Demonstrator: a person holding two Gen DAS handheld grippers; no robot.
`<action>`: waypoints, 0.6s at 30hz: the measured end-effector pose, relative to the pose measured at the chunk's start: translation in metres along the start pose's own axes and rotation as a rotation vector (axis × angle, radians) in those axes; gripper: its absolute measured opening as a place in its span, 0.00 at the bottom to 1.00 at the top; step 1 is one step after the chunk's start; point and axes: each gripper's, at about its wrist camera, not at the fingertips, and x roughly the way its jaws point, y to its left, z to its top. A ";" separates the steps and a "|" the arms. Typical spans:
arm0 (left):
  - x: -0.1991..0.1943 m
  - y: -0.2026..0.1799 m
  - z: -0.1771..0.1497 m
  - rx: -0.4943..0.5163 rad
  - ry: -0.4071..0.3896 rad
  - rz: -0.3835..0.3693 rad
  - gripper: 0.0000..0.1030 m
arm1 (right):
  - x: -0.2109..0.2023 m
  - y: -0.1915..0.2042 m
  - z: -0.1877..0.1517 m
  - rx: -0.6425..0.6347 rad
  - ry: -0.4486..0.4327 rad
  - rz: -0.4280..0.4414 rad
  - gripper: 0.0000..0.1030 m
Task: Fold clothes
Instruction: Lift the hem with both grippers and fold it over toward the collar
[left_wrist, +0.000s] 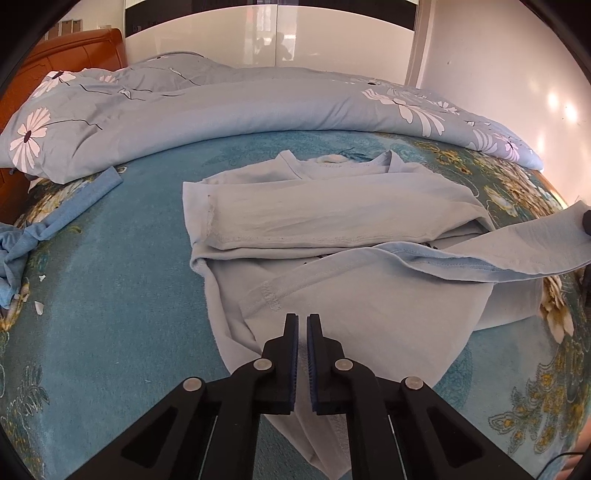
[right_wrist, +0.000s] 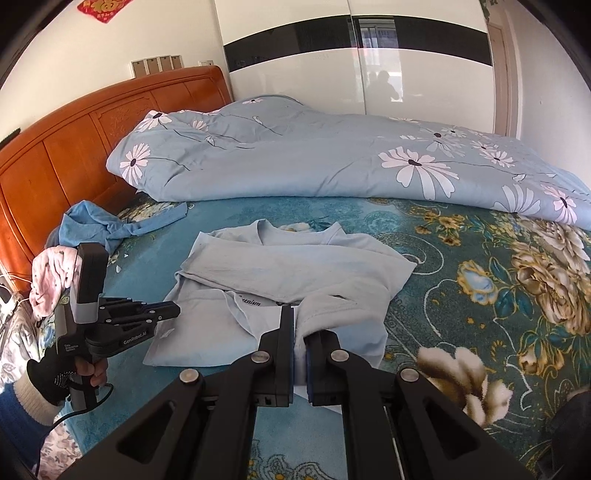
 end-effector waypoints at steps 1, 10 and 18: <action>-0.001 0.000 0.000 -0.002 0.000 -0.004 0.05 | -0.001 0.002 0.000 -0.007 0.000 0.001 0.05; -0.024 0.015 0.008 -0.070 -0.086 -0.055 0.00 | -0.004 0.000 0.007 0.003 -0.009 0.023 0.05; -0.026 0.033 0.010 -0.098 -0.075 -0.150 0.01 | 0.004 -0.029 0.013 0.103 -0.006 0.026 0.05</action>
